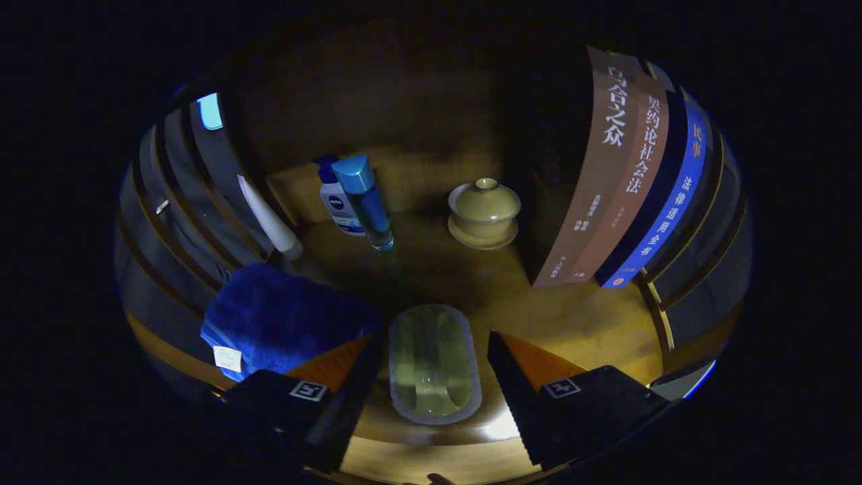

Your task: Pull open the drawer, take out the items inside it, and place them on the countertop above the cabinet.

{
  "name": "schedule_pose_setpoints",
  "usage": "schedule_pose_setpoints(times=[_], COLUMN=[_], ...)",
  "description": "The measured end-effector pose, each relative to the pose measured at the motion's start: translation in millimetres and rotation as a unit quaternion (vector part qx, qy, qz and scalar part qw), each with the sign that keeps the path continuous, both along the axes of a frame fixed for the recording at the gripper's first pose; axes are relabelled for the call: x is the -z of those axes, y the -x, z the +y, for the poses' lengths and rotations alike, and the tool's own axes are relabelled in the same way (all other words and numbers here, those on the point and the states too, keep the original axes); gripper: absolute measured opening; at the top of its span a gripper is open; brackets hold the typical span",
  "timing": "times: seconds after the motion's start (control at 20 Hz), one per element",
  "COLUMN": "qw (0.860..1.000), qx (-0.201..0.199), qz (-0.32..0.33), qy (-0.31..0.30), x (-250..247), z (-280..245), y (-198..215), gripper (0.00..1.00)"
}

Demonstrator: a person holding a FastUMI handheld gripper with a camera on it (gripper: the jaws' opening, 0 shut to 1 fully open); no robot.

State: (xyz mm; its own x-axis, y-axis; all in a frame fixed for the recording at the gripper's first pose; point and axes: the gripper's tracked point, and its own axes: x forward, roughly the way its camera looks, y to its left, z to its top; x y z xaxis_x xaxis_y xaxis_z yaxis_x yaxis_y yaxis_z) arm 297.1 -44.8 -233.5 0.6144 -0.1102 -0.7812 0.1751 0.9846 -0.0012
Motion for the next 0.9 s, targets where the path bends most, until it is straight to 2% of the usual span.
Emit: schedule_pose_setpoints(times=[0.4, 0.7, 0.9], qw=[0.999, 0.992, 0.978], qx=[0.002, -0.011, -0.034], qz=[-0.048, -0.128, -0.208], qy=[-0.011, -0.008, 0.002], x=[-25.9, -59.6, -100.2], z=[12.2, 28.5, 45.4], y=[33.6, 100.6, 155.5], gripper=[1.0, 1.0, 0.99])
